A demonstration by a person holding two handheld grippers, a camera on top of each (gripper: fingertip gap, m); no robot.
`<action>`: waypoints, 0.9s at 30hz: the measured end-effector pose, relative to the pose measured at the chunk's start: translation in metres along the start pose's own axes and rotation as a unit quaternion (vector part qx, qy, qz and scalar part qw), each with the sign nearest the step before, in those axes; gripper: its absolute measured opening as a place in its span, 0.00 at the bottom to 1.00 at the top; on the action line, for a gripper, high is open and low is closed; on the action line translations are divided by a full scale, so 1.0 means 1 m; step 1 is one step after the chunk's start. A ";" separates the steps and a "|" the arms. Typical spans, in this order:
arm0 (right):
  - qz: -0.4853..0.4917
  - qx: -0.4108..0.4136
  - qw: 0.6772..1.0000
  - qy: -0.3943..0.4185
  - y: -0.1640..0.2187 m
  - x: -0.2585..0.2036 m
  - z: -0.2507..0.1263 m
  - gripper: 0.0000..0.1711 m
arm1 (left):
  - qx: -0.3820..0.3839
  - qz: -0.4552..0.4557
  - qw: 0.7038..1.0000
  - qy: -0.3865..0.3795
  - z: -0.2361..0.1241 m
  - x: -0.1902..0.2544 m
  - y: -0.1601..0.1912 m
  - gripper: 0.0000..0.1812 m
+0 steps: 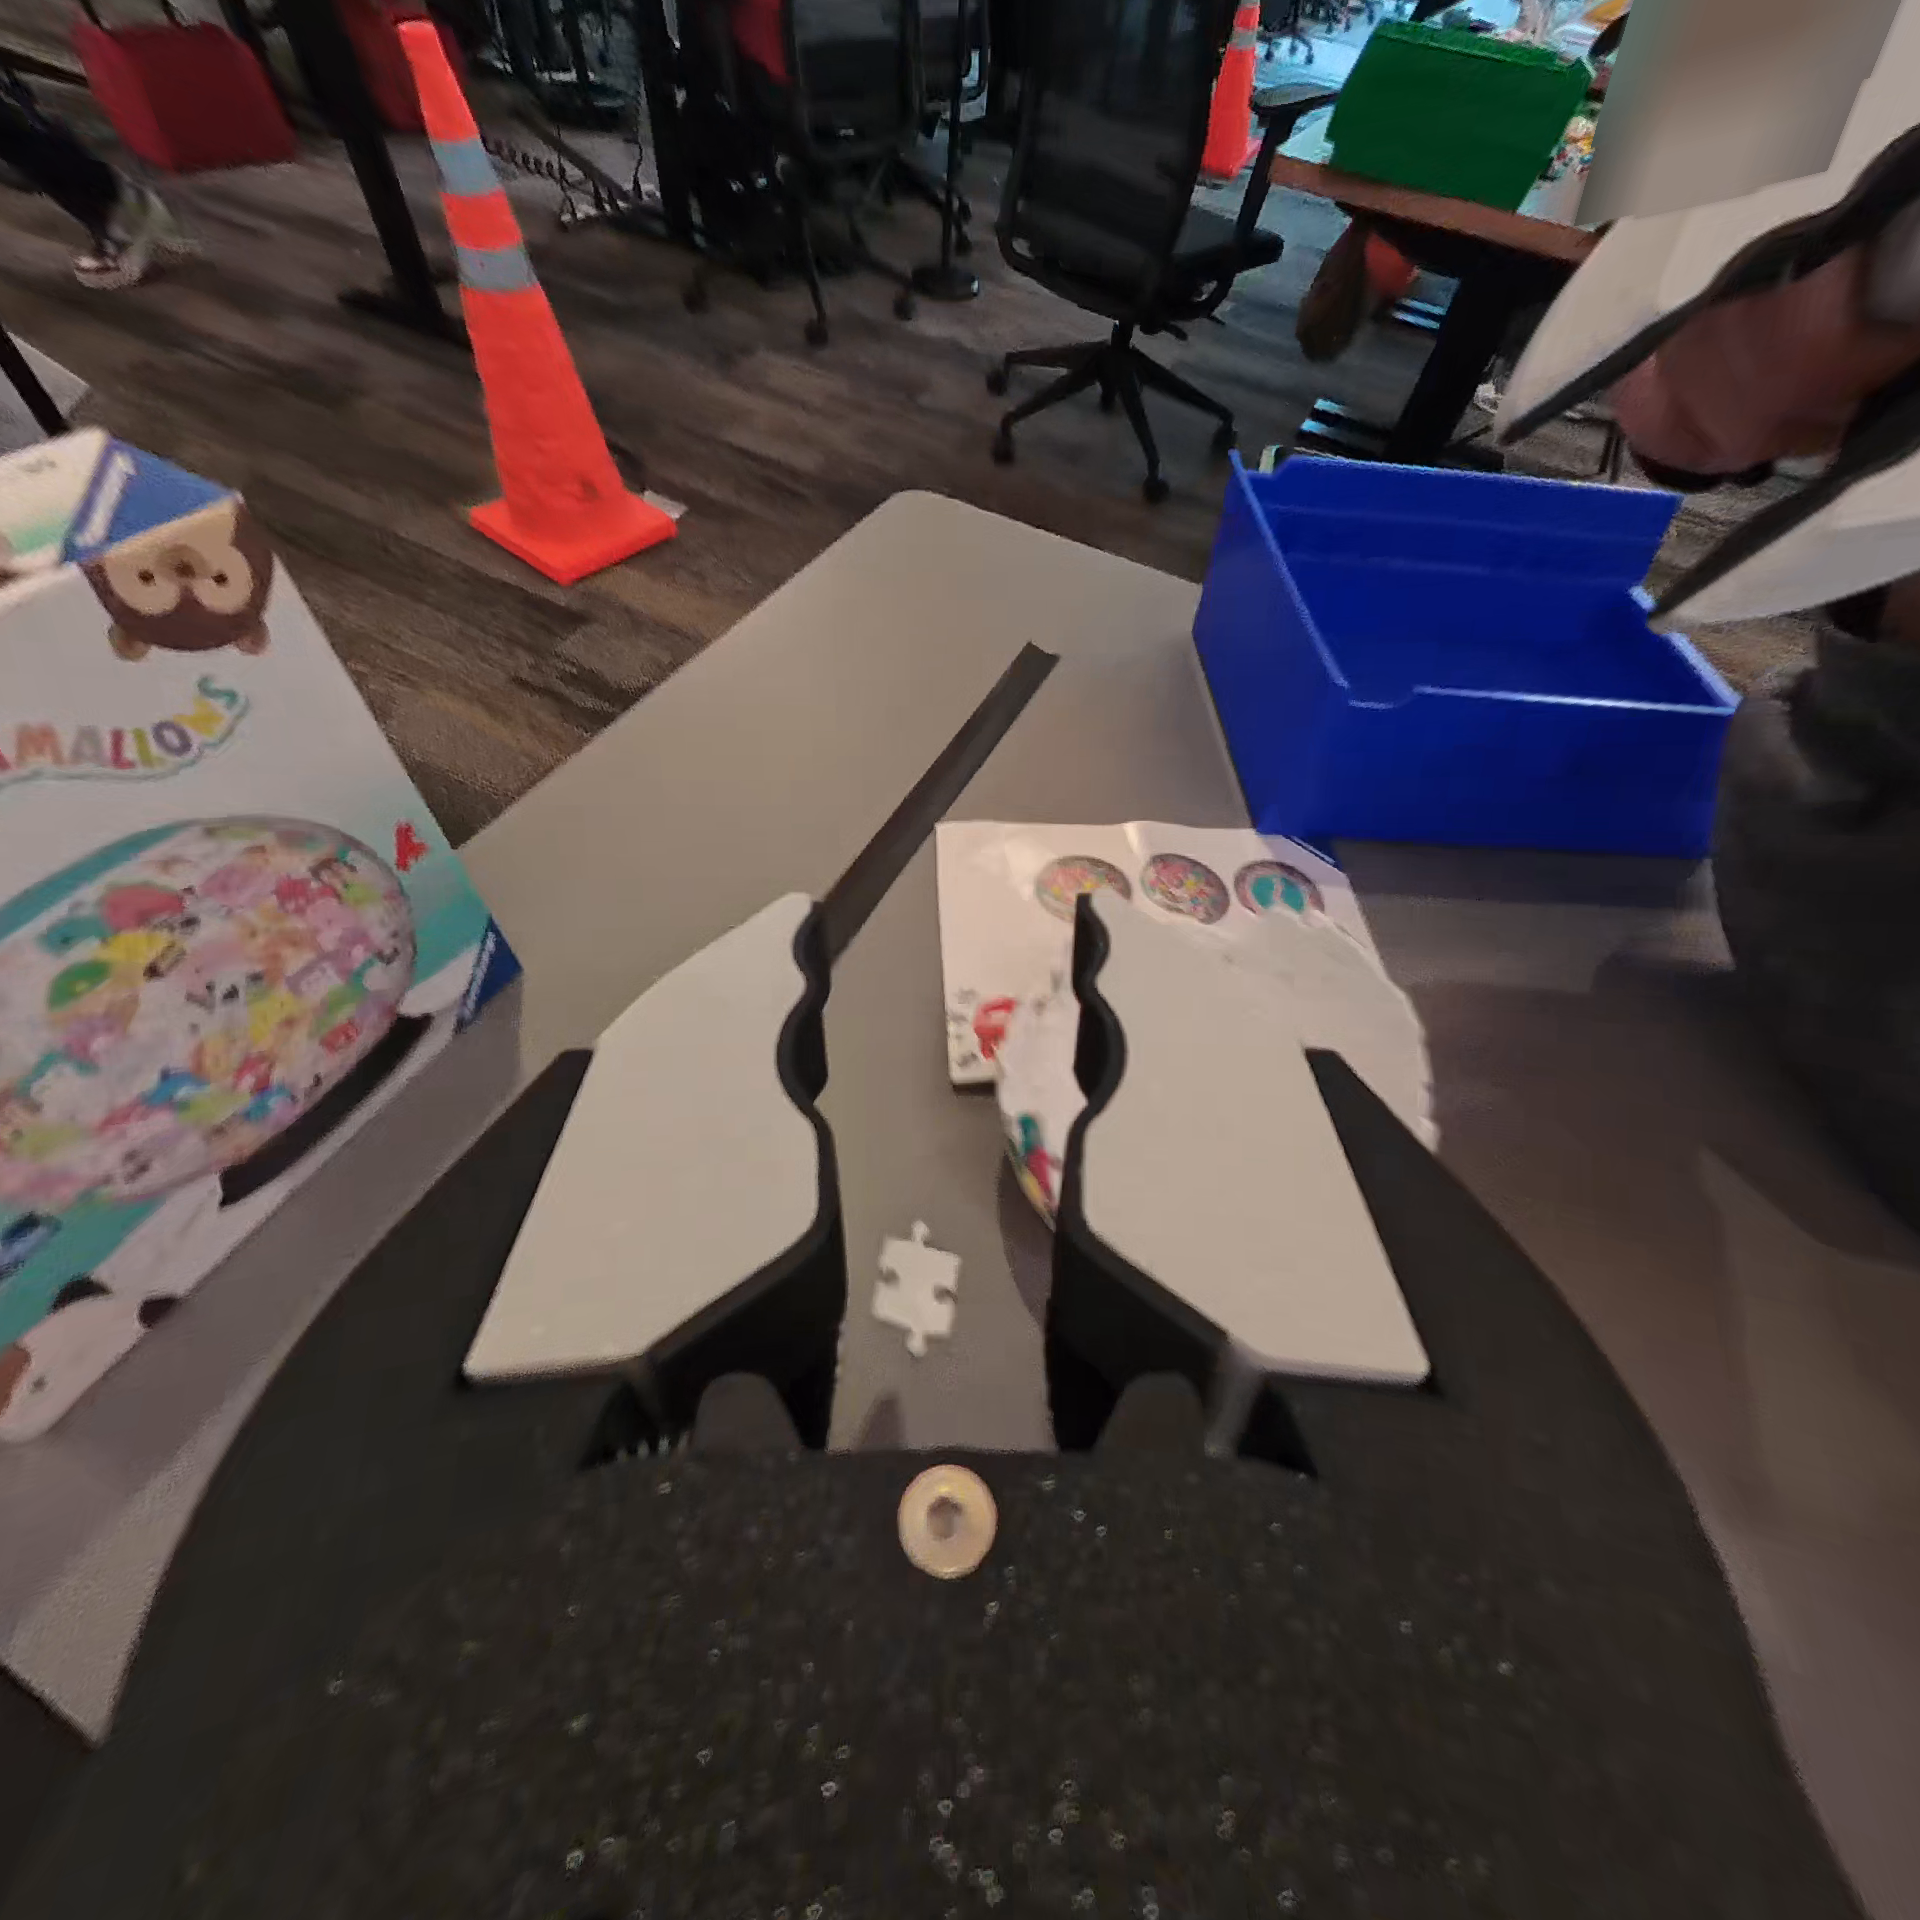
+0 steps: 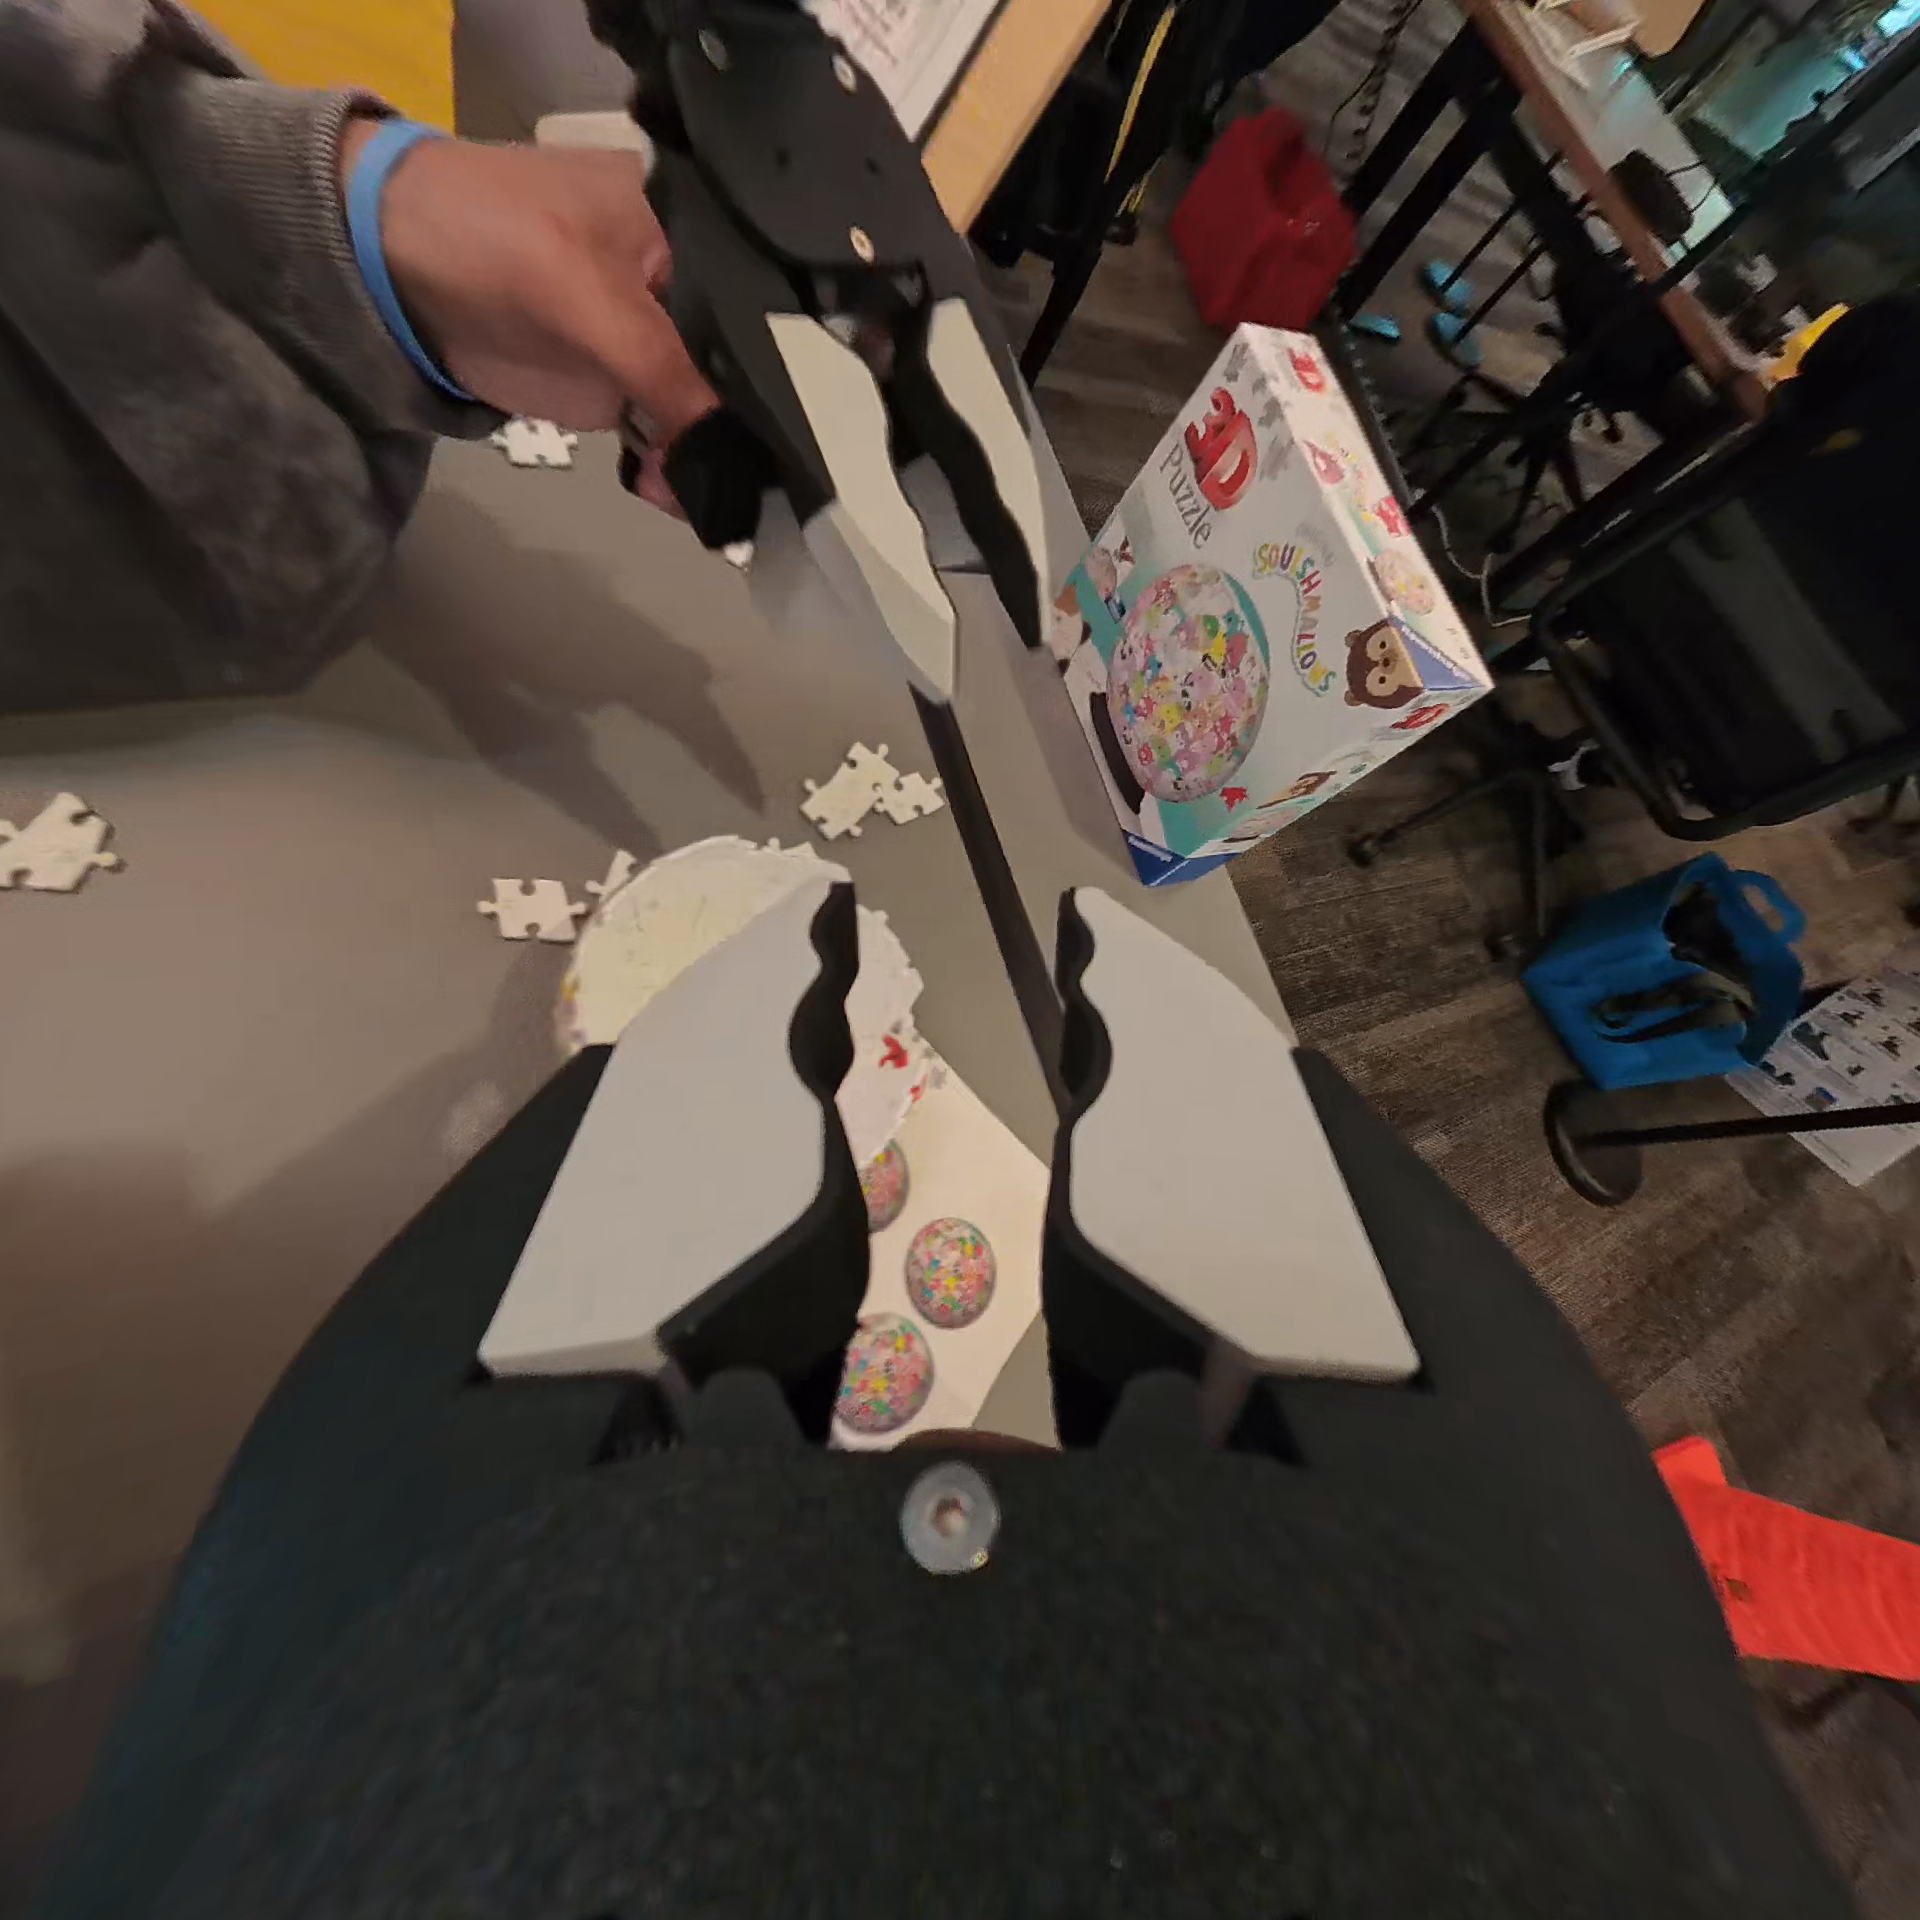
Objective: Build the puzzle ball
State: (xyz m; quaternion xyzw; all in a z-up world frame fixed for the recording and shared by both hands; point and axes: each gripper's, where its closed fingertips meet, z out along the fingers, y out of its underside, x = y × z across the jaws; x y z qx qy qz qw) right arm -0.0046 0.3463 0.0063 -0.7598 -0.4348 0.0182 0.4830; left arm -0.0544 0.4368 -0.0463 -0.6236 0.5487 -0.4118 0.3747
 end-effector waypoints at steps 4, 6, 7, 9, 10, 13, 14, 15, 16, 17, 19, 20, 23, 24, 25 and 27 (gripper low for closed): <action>0.030 0.017 0.997 -0.065 0.007 -0.043 -0.010 0.21 | -0.046 -0.014 0.999 0.002 -0.032 0.031 0.029 0.28; 0.049 0.028 0.995 -0.085 0.016 -0.066 -0.005 0.25 | -0.061 -0.019 0.998 0.005 -0.041 0.052 0.048 0.26; 0.054 0.041 0.995 -0.077 0.022 -0.074 -0.001 0.26 | -0.064 -0.020 0.998 0.001 -0.043 0.061 0.057 0.26; 0.063 0.070 0.995 -0.034 0.037 -0.081 0.009 0.32 | -0.045 -0.021 0.999 -0.002 -0.045 0.084 0.068 0.25; 0.077 0.075 0.994 0.004 0.047 -0.078 0.014 0.32 | -0.032 -0.022 0.999 -0.004 -0.045 0.095 0.071 0.25; 0.143 0.102 0.982 0.068 0.064 -0.070 0.024 0.40 | 0.005 -0.033 0.998 -0.060 -0.037 0.105 0.072 0.24; 0.168 0.107 0.977 0.073 0.067 -0.069 0.028 0.40 | 0.001 -0.035 0.996 -0.077 -0.030 0.105 0.073 0.24; 0.184 0.105 0.974 0.077 0.072 -0.068 0.034 0.45 | -0.009 -0.032 0.995 -0.095 -0.024 0.103 0.076 0.24; 0.195 0.104 0.972 0.084 0.075 -0.065 0.039 0.47 | -0.014 -0.026 0.993 -0.113 -0.019 0.100 0.077 0.24; 0.200 0.102 0.971 0.083 0.078 -0.065 0.043 0.47 | -0.008 -0.020 0.991 -0.130 -0.016 0.096 0.076 0.24; 0.210 0.102 0.971 0.058 0.081 -0.070 0.054 0.47 | 0.007 -0.021 0.989 -0.145 -0.014 0.086 0.075 0.24; 0.215 0.104 0.970 0.038 0.081 -0.076 0.059 0.48 | 0.011 -0.029 0.990 -0.141 -0.014 0.082 0.076 0.24; 0.207 0.091 0.973 0.049 0.089 -0.077 0.065 0.51 | 0.020 -0.076 0.992 -0.097 -0.014 0.079 0.082 0.24; 0.210 0.091 0.972 0.051 0.091 -0.078 0.066 0.50 | 0.019 -0.089 0.991 -0.098 -0.013 0.075 0.086 0.24; 0.218 0.095 0.970 0.048 0.091 -0.080 0.067 0.50 | 0.013 -0.098 0.989 -0.110 -0.012 0.069 0.092 0.24; 0.225 0.091 0.968 0.057 0.095 -0.083 0.068 0.50 | 0.001 -0.112 0.985 -0.130 -0.007 0.059 0.103 0.24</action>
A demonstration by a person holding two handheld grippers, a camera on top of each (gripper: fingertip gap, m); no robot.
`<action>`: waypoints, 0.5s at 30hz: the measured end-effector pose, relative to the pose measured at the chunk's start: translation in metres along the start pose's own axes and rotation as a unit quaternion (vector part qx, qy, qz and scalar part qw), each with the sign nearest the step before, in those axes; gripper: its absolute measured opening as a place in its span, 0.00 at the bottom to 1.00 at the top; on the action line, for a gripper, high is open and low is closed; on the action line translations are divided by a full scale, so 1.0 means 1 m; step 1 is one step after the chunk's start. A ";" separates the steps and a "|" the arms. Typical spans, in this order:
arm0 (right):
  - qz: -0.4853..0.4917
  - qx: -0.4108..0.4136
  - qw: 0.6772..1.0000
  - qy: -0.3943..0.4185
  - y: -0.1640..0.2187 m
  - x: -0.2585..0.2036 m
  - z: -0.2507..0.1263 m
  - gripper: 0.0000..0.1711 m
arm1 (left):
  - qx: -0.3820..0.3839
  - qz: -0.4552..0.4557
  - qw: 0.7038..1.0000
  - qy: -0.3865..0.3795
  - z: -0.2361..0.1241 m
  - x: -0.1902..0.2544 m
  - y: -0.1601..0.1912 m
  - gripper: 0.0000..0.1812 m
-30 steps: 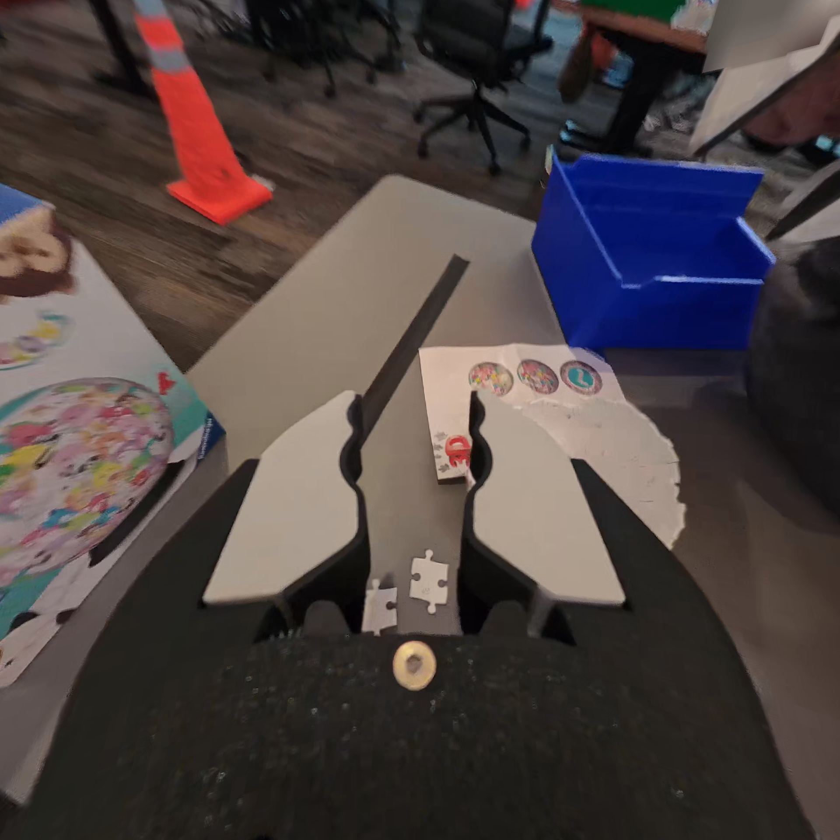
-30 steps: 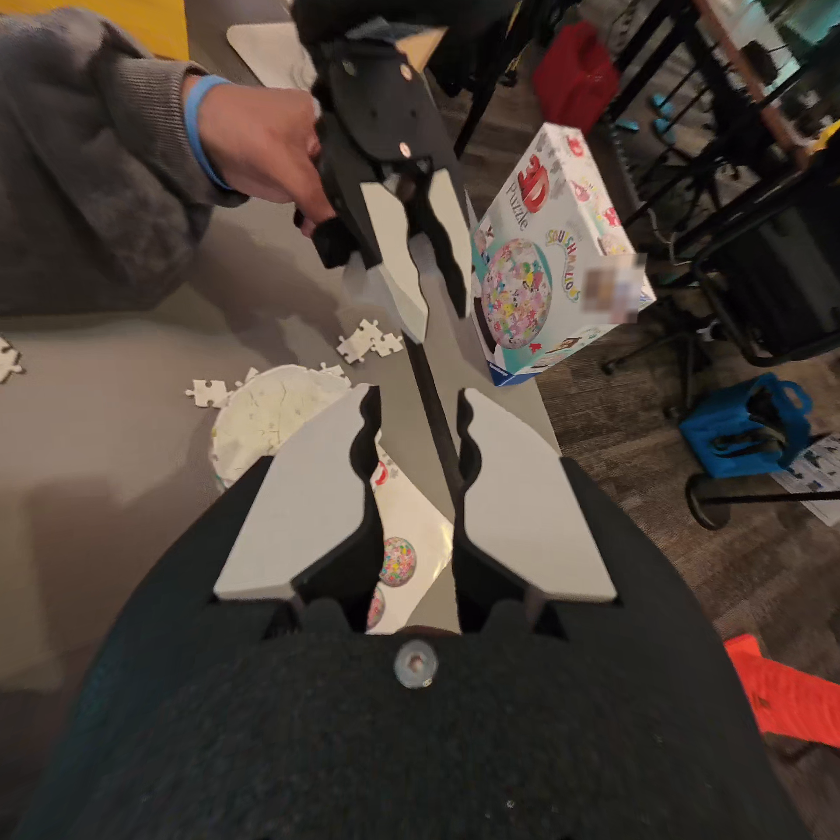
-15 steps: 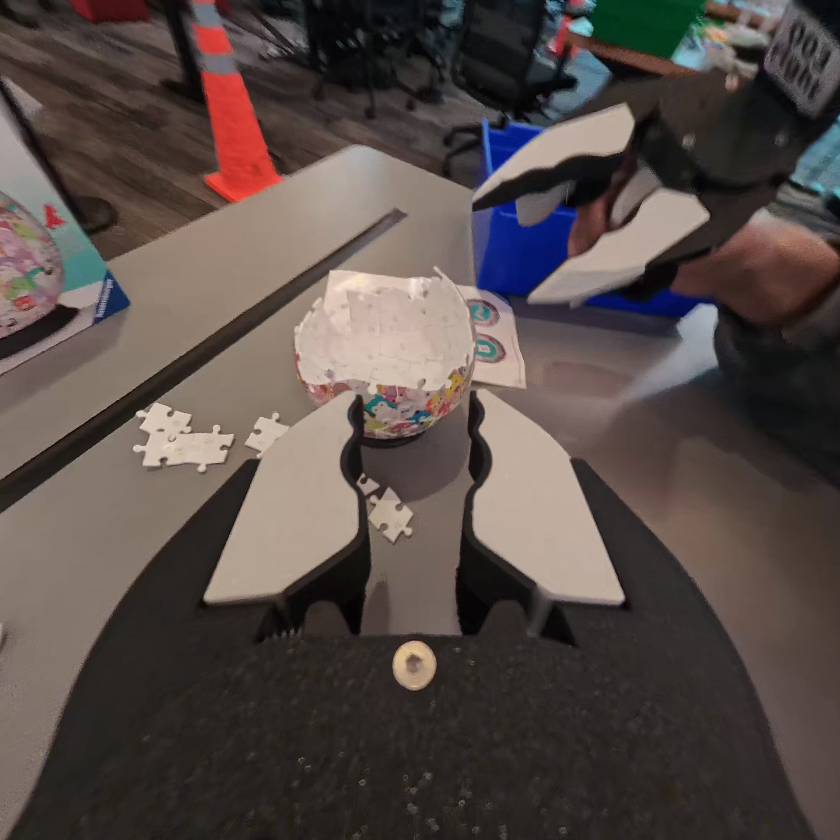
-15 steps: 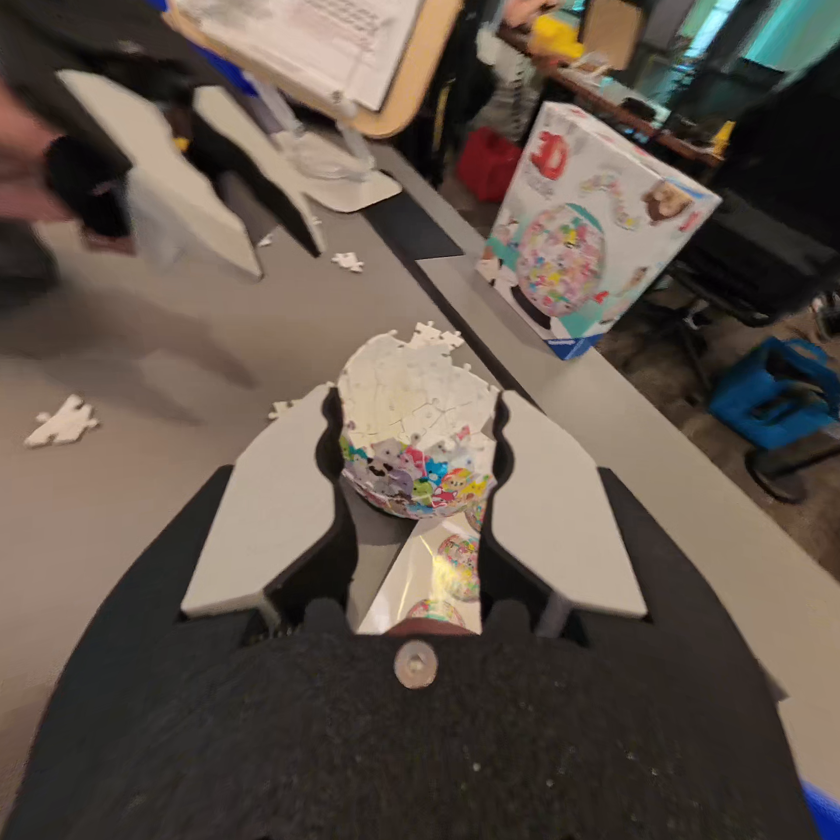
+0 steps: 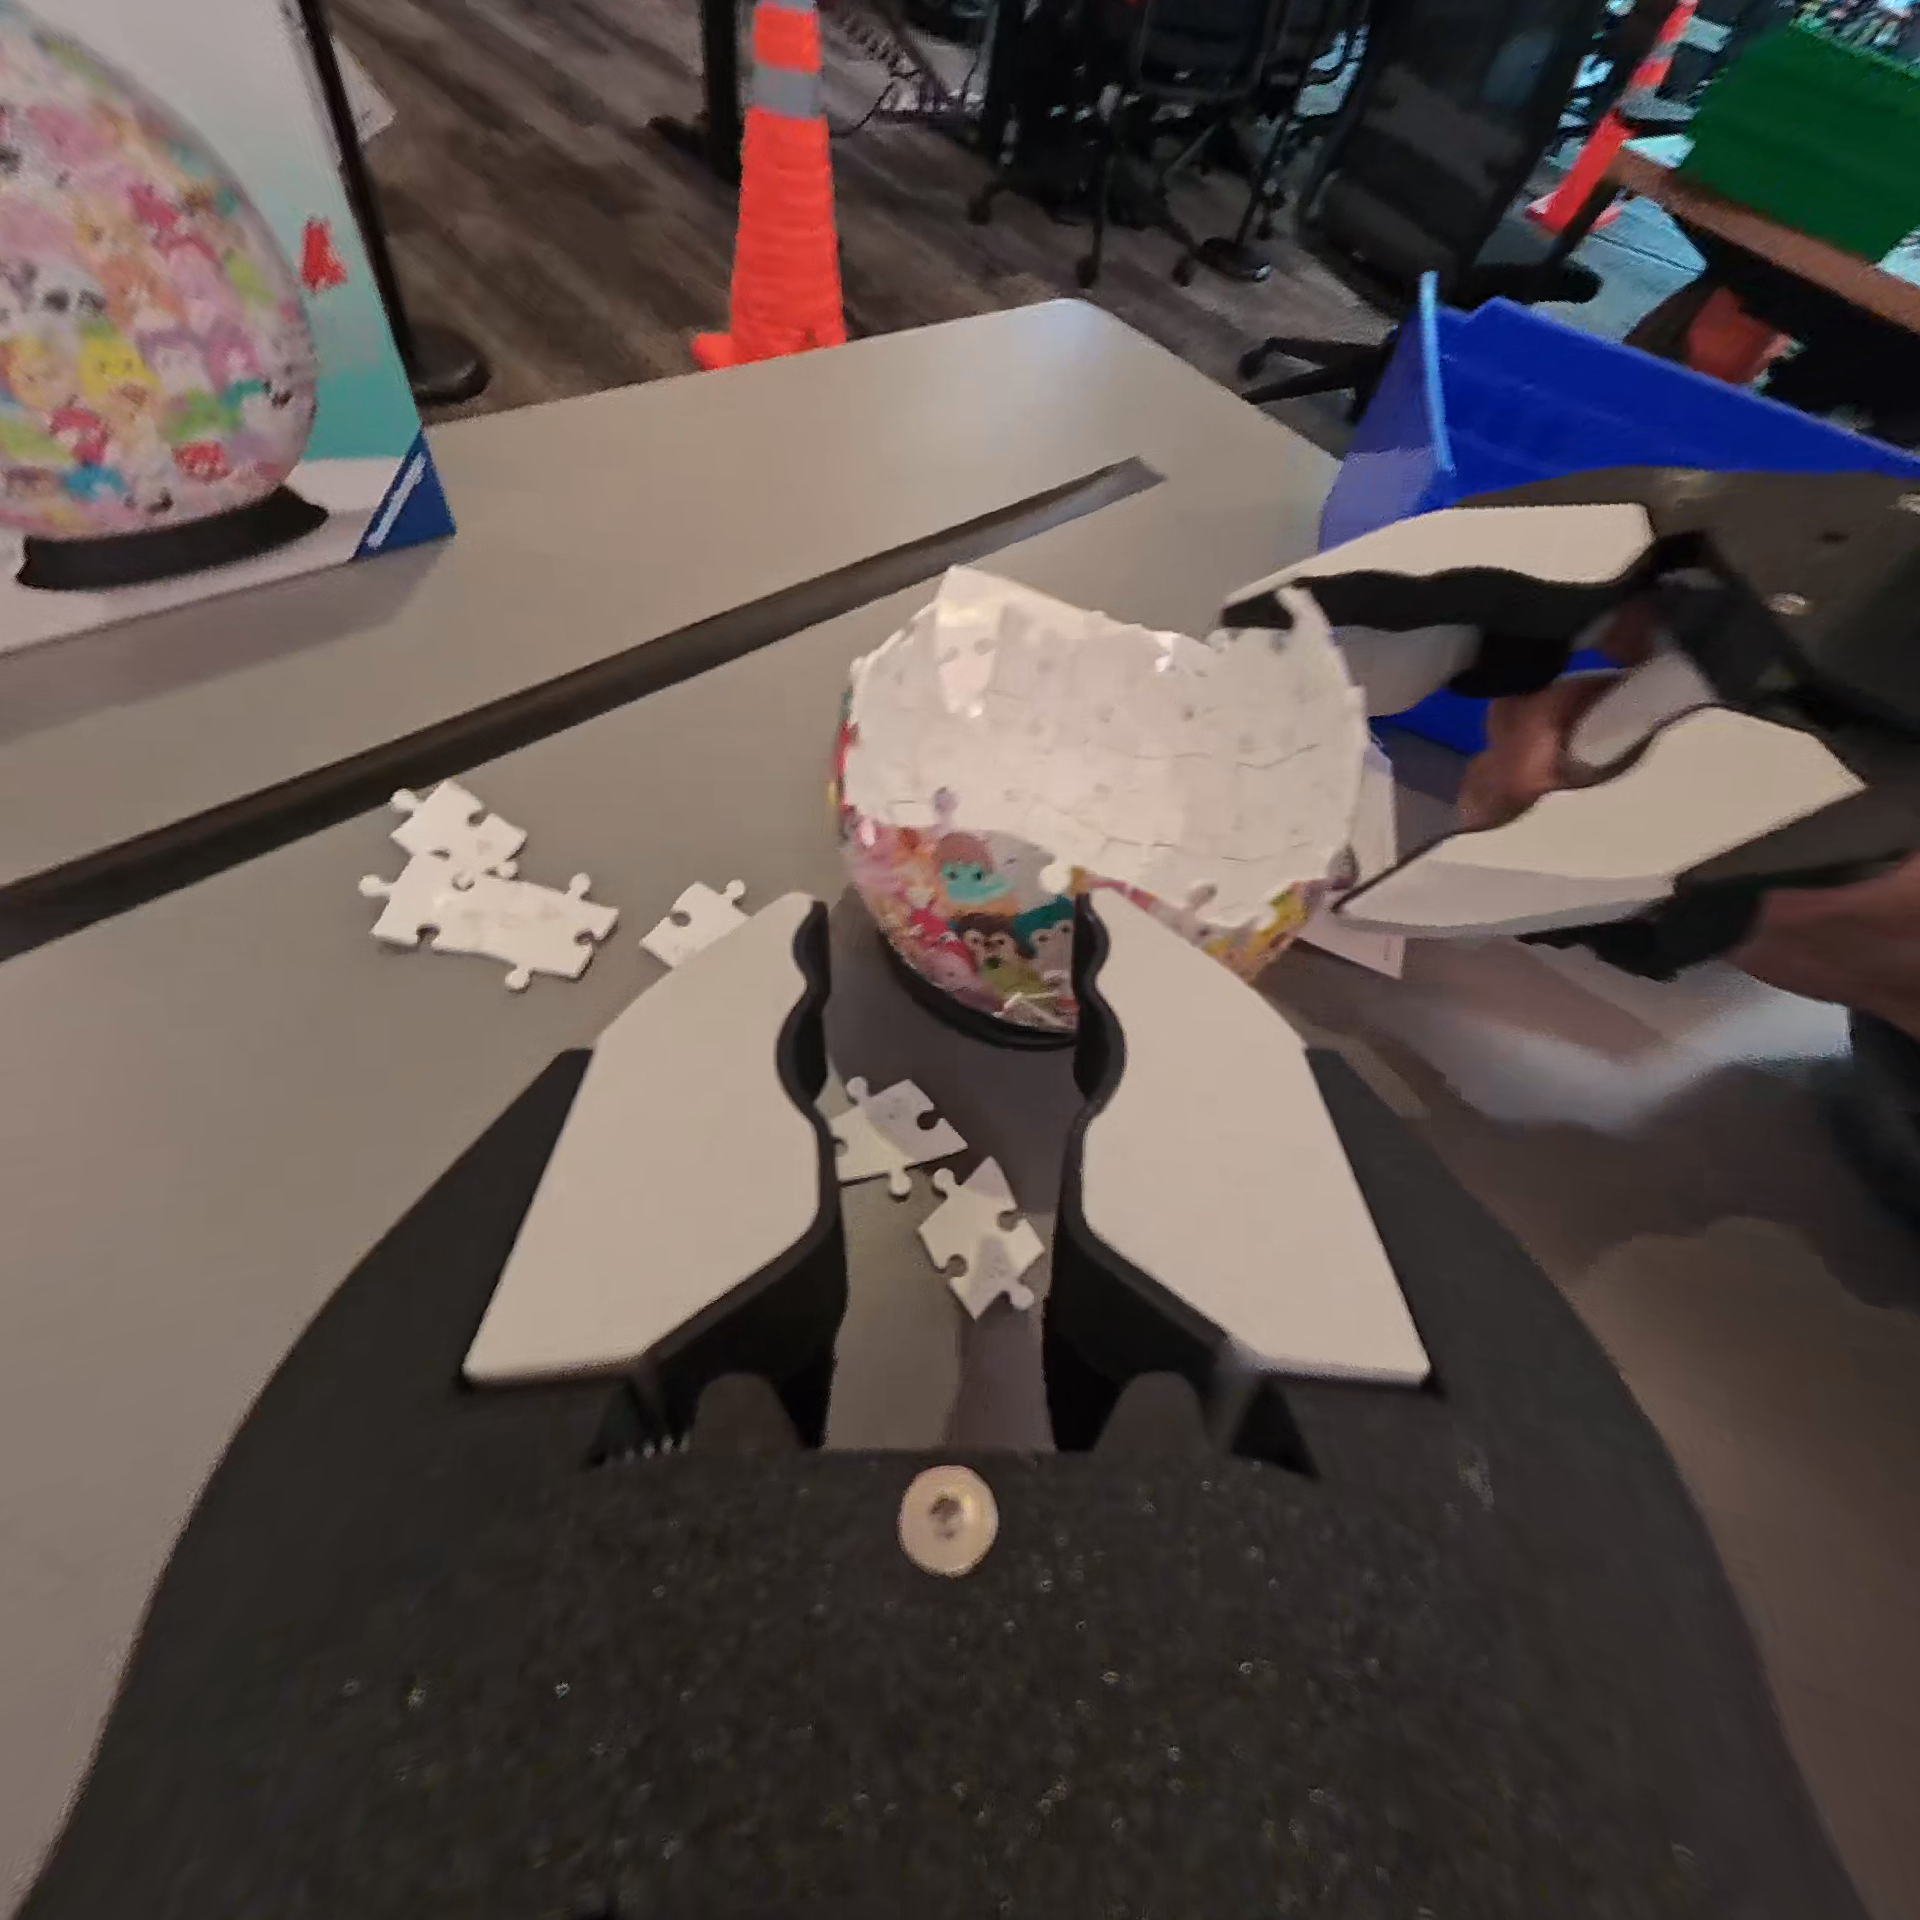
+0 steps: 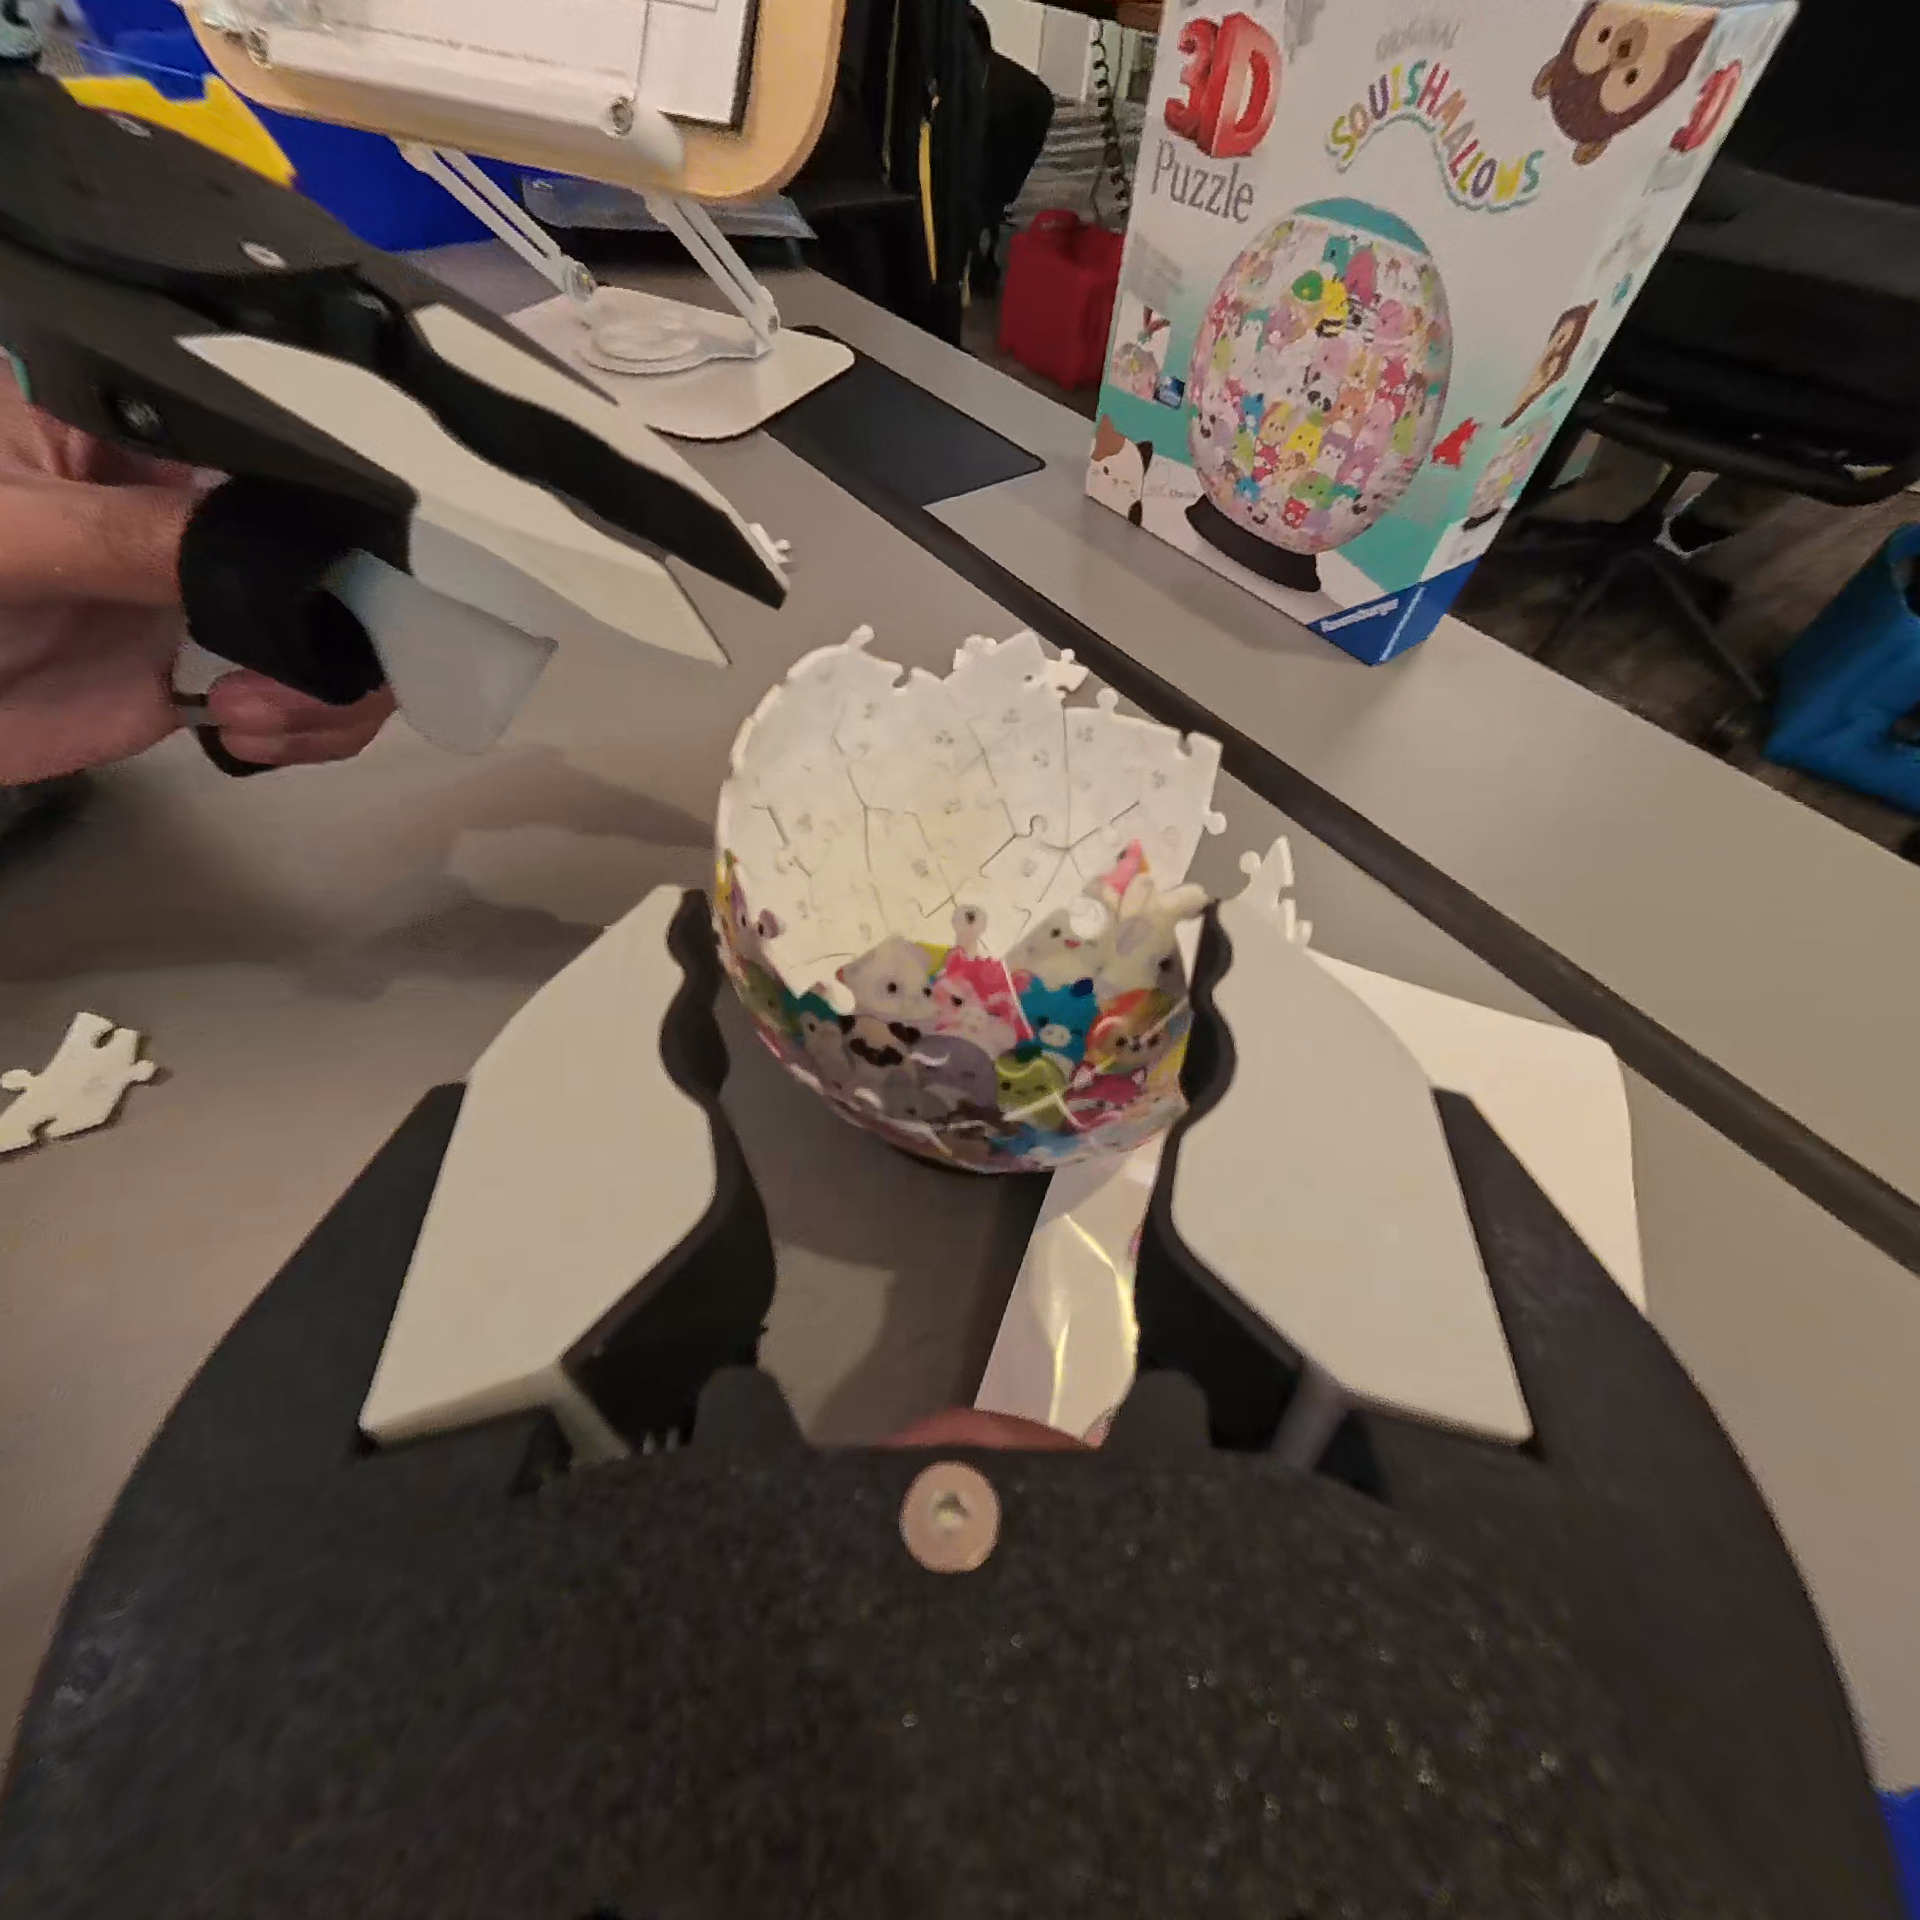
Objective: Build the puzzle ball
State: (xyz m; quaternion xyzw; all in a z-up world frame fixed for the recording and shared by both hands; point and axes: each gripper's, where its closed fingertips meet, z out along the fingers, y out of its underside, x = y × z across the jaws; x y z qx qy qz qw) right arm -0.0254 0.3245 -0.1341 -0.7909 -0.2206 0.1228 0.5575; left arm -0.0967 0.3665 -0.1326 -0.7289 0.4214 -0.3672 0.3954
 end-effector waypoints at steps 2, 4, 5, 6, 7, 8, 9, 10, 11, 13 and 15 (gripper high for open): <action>0.000 0.010 1.000 0.013 0.002 -0.003 0.000 0.51 | 0.001 -0.019 1.000 0.016 0.006 0.000 0.005 0.26; -0.008 0.016 1.000 0.021 0.003 -0.008 -0.001 0.52 | 0.005 -0.032 0.999 0.041 0.010 0.004 0.006 0.29; -0.021 0.014 0.999 0.028 0.005 -0.010 -0.002 0.52 | 0.012 -0.034 0.998 0.046 0.010 0.004 0.005 0.29; -0.034 0.010 0.999 0.034 0.008 -0.012 -0.002 0.51 | 0.021 -0.033 0.998 0.048 0.010 0.003 0.004 0.29; -0.040 0.010 0.998 0.037 0.010 -0.015 -0.003 0.51 | 0.029 -0.032 0.998 0.053 0.010 0.003 0.002 0.30; -0.040 0.013 0.998 0.039 0.011 -0.019 -0.003 0.52 | 0.038 -0.032 0.997 0.060 0.009 0.003 0.001 0.31; -0.041 0.016 0.998 0.040 0.012 -0.023 -0.002 0.52 | 0.044 -0.030 0.996 0.066 0.009 0.002 0.000 0.31; -0.044 0.018 0.998 0.040 0.012 -0.028 -0.002 0.52 | 0.049 -0.029 0.996 0.073 0.009 0.002 0.000 0.31; -0.045 0.019 0.998 0.038 0.013 -0.032 -0.001 0.52 | 0.053 -0.029 0.995 0.078 0.008 0.002 0.000 0.31; -0.037 0.018 0.999 0.027 0.012 -0.041 0.001 0.52 | 0.063 -0.029 0.994 0.084 0.007 -0.001 0.001 0.31; -0.016 0.011 1.000 -0.001 0.009 -0.049 -0.001 0.52 | 0.079 -0.027 0.993 0.082 0.004 -0.006 0.001 0.31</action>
